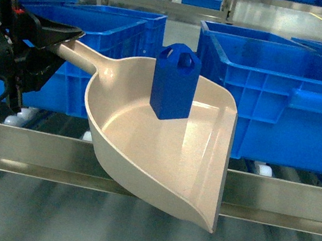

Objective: Place part in tray to right shelf

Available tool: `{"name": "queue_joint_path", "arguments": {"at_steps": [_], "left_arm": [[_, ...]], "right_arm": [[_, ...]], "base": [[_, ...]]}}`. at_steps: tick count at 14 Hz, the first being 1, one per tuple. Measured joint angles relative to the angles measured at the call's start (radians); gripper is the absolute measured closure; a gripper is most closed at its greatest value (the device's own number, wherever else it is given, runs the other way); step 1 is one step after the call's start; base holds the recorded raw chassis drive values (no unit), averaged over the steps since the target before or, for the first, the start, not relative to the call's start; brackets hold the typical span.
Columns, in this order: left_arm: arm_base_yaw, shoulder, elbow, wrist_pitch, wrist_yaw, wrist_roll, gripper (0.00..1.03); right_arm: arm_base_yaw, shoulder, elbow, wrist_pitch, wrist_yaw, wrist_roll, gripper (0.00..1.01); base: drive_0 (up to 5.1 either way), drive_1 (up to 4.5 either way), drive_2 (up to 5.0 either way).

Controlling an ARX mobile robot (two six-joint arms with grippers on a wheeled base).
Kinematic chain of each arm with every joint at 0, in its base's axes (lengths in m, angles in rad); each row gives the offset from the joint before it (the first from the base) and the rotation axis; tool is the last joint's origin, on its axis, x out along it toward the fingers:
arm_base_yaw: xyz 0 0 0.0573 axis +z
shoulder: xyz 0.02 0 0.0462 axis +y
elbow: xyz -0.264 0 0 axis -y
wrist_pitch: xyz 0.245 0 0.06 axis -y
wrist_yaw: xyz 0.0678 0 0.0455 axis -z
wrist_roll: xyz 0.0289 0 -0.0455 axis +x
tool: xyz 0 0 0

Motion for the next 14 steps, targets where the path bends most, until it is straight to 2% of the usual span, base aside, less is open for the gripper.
{"name": "queue_joint_path", "arguments": {"at_steps": [14], "left_arm": [[0.0, 0.0, 0.0, 0.0, 0.0, 0.0, 0.87]], "right_arm": [[0.0, 0.0, 0.0, 0.0, 0.0, 0.0, 0.03]], "base": [[0.0, 0.0, 0.0]]}}
